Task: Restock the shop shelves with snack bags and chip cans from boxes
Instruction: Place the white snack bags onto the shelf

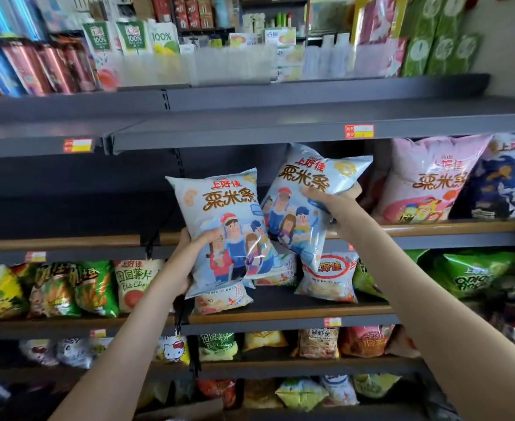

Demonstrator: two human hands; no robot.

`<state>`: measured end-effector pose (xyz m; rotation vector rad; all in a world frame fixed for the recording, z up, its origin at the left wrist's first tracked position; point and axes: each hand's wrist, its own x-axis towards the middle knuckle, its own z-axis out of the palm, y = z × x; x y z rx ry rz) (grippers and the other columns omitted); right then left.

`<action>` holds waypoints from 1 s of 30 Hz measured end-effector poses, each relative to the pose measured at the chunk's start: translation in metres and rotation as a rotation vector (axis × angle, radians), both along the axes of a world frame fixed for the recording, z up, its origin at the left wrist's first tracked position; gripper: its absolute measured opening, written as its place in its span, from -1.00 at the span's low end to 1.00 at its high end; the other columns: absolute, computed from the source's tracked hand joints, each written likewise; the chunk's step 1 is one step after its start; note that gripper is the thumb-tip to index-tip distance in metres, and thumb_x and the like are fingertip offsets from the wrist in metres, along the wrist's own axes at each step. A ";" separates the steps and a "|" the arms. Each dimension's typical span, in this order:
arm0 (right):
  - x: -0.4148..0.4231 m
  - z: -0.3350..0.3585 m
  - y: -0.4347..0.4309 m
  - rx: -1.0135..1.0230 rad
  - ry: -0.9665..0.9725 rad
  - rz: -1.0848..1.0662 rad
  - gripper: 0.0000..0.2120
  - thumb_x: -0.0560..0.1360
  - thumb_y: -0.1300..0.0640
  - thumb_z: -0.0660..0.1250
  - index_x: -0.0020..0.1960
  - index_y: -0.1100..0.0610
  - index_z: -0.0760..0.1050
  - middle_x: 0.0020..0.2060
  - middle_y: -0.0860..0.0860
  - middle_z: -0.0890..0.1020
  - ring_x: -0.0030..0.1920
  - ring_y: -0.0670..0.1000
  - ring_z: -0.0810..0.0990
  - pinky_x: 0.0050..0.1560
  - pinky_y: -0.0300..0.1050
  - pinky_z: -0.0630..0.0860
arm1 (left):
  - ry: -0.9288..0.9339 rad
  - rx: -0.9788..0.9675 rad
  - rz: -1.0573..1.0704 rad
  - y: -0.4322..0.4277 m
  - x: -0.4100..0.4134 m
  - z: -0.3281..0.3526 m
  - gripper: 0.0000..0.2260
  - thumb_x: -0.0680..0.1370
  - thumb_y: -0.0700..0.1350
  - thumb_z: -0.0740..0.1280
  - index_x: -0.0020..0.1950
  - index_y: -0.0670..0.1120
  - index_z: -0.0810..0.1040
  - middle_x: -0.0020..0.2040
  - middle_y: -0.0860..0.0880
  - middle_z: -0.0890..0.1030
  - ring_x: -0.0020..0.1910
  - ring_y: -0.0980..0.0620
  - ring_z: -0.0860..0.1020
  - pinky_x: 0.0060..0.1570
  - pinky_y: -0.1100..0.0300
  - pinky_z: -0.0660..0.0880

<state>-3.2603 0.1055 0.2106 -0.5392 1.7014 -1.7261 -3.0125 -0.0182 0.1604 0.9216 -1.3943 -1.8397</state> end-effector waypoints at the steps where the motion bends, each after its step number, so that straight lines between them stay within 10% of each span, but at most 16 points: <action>1: -0.002 0.001 -0.001 -0.040 -0.018 -0.061 -0.32 0.37 0.10 0.56 0.30 0.10 0.19 -0.04 0.03 0.57 -0.19 -0.05 0.60 -0.36 -0.18 0.56 | 0.005 0.003 -0.008 -0.003 0.004 0.002 -0.37 0.31 0.03 0.47 0.34 0.07 0.37 0.07 -0.09 0.67 -0.04 -0.10 0.68 -0.15 0.02 0.60; 13: -0.049 0.031 -0.030 -0.112 0.004 -0.134 -0.20 0.21 -0.04 0.61 0.24 0.06 0.20 0.15 0.18 0.54 0.13 0.16 0.61 0.14 0.25 0.54 | 0.071 0.028 0.030 -0.066 0.001 0.026 -0.25 0.29 0.10 0.52 0.43 -0.05 0.39 0.08 -0.14 0.68 -0.04 -0.12 0.69 -0.27 0.06 0.62; 21: -0.071 0.019 -0.038 -0.254 0.036 -0.256 -0.30 0.35 0.16 0.55 0.26 0.08 0.12 0.02 0.07 0.49 -0.07 0.02 0.58 0.05 0.06 0.60 | 0.191 0.140 0.160 -0.084 -0.038 0.028 0.01 0.09 0.22 0.64 0.46 0.00 0.32 0.19 -0.15 0.63 0.01 -0.14 0.68 -0.13 -0.08 0.63; 30: -0.112 -0.018 -0.057 -0.277 0.581 -0.063 0.01 0.45 0.20 0.48 0.54 0.10 -0.25 0.30 -0.01 0.34 0.26 -0.12 0.44 0.27 -0.14 0.44 | 0.158 0.021 0.243 -0.084 -0.083 0.025 -0.38 0.44 0.02 0.50 0.33 0.03 0.18 0.02 -0.09 0.57 -0.11 -0.04 0.63 -0.24 0.04 0.58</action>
